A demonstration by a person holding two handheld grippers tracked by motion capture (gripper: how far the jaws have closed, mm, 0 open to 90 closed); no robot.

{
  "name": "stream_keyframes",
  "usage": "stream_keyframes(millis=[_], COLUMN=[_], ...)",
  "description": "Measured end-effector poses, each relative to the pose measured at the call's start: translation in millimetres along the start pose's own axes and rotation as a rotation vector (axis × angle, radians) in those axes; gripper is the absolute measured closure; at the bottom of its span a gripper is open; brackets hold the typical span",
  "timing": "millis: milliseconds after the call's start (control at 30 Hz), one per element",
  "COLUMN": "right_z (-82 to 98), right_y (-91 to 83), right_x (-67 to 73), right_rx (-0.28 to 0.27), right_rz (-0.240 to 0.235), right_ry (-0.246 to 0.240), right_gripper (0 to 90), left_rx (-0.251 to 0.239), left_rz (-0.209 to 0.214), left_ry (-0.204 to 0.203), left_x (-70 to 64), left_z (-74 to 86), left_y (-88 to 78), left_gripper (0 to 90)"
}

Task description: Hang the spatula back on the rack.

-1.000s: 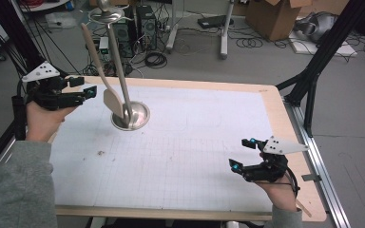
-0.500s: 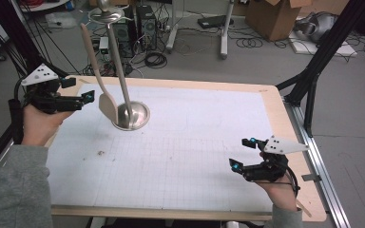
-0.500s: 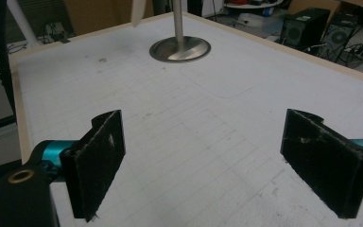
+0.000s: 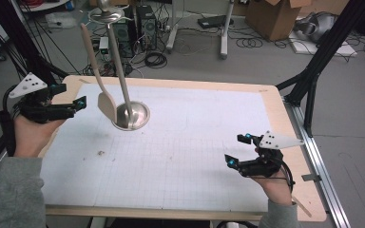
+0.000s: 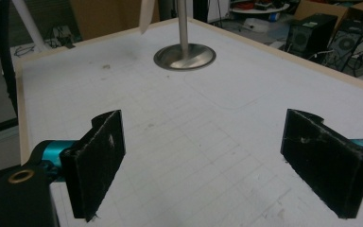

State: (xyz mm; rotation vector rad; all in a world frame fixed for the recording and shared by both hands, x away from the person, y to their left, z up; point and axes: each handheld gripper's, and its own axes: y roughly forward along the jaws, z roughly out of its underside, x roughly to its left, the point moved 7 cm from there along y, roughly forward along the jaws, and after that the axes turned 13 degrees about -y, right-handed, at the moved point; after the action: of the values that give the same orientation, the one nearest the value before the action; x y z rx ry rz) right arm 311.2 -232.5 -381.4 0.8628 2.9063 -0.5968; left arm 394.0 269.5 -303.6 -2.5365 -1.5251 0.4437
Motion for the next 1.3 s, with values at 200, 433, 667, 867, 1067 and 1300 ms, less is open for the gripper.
stream_keyframes(millis=[200,433,667,867,1067,1300], right_z=[-2.7,-3.1,-2.1,-2.4,-2.5,-2.4], right_y=[3.3,-0.7,-0.2,-1.2,-1.5,-1.5], right_x=[-1.5,-3.1,-2.3,-2.7,-3.1,-2.7], right_rx=[-0.003,-0.012,-0.004,-0.008,-0.011,-0.010], right_rz=[0.008,0.024,0.024,0.024,0.026,0.027], right_ry=[0.000,-0.001,0.002,0.004,0.004,0.006], right_gripper=[13.5,13.5,13.5,13.5,13.6,13.5], left_rx=[-0.050,-0.047,-0.068,-0.078,-0.088,-0.094], left_rz=[0.009,0.026,0.099,0.087,0.058,0.025], left_ry=[-0.028,-0.017,-0.006,-0.008,-0.026,-0.023], left_x=[5.9,4.1,-15.1,-17.2,-13.1,-10.9], left_z=[11.1,27.2,38.4,49.1,57.6,62.2], left_y=[-13.4,-22.0,-35.9,-43.2,-48.8,-53.3], left_gripper=[17.0,15.9,15.8,15.8,15.8,15.8])
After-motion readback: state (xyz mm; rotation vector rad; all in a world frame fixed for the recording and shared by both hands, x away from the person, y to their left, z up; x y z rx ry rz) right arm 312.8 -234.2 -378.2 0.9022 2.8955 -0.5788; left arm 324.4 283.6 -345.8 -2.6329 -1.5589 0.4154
